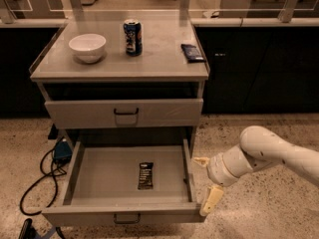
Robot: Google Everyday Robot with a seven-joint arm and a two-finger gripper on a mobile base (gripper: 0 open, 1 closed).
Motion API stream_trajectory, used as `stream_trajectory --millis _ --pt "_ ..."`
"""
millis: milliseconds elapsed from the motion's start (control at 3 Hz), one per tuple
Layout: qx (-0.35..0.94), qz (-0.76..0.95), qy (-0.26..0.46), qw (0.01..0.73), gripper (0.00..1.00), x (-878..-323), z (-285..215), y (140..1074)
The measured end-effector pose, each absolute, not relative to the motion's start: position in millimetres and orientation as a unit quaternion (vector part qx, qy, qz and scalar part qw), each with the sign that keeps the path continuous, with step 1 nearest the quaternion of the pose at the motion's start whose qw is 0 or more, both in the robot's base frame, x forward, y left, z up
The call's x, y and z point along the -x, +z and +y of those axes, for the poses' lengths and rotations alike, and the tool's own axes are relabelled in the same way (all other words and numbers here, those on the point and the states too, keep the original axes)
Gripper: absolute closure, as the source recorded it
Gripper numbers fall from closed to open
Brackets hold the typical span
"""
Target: Pick rxbar chocolate from middle drawer and place on counter
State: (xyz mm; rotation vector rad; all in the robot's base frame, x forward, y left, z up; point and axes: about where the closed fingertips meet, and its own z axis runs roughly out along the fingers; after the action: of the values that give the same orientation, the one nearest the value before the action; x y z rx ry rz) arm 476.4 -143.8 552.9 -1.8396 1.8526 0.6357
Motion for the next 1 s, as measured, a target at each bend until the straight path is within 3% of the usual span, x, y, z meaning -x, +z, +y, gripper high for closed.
stream_trajectory --millis 667,1000 --pt "0.651 0.667 0.213 0.293 0.00 -498.9 -144.4 545.7" --pt "0.600 0.645 0.211 0.424 0.00 -540.2 -145.1 548.7"
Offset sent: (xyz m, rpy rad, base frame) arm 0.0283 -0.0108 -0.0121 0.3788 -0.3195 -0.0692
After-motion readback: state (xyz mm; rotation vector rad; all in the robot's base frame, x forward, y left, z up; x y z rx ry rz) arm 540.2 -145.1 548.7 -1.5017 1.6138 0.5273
